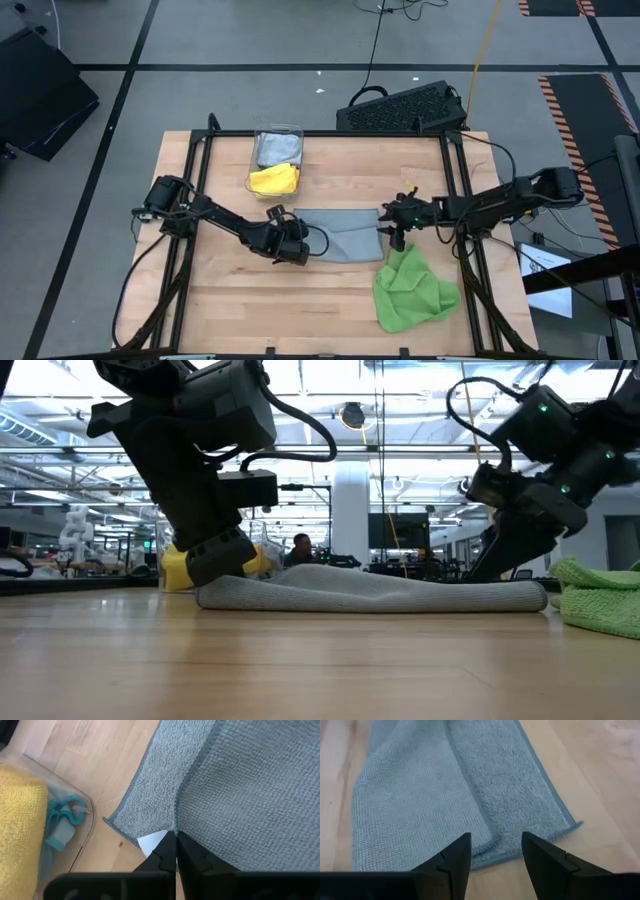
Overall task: Fold microfiber towels
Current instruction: Fold the gray towel on the table
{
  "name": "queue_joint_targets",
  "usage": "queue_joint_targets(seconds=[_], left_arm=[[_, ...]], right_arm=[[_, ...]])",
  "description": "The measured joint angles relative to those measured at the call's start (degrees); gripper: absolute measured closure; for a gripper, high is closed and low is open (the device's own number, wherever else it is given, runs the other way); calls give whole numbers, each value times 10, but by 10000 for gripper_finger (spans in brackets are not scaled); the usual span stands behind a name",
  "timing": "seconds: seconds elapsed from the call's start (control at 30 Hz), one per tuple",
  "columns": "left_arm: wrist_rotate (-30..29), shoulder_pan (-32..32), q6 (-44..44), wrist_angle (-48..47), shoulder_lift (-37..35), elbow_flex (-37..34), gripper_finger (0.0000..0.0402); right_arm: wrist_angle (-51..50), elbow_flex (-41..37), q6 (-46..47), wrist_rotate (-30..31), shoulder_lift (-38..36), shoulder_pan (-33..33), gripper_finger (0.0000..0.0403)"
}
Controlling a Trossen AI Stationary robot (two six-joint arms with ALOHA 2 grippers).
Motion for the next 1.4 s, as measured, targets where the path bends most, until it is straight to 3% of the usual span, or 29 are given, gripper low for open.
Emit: queue_joint_targets(seconds=[0.23,0.47,0.67,0.93,1.27,1.4], left_arm=[[0,0,0,-1,0,0,396],[0,0,-1,-1,0,0,396],[0,0,-6,-2,0,0,397],[0,0,-4,-2,0,0,396],[1,0,-6,-3,0,0,395],[0,0,-8,-2,0,0,397]], right_arm=[[76,-37,-17,-1,7,-15,236],[148,-40,-19,-16,66,-14,256],[187,-39,-26,-14,114,-14,298],[187,-40,-39,-36,110,-14,396],[176,-40,-40,-58,78,-14,329],[164,-40,-38,-58,71,-14,336]])
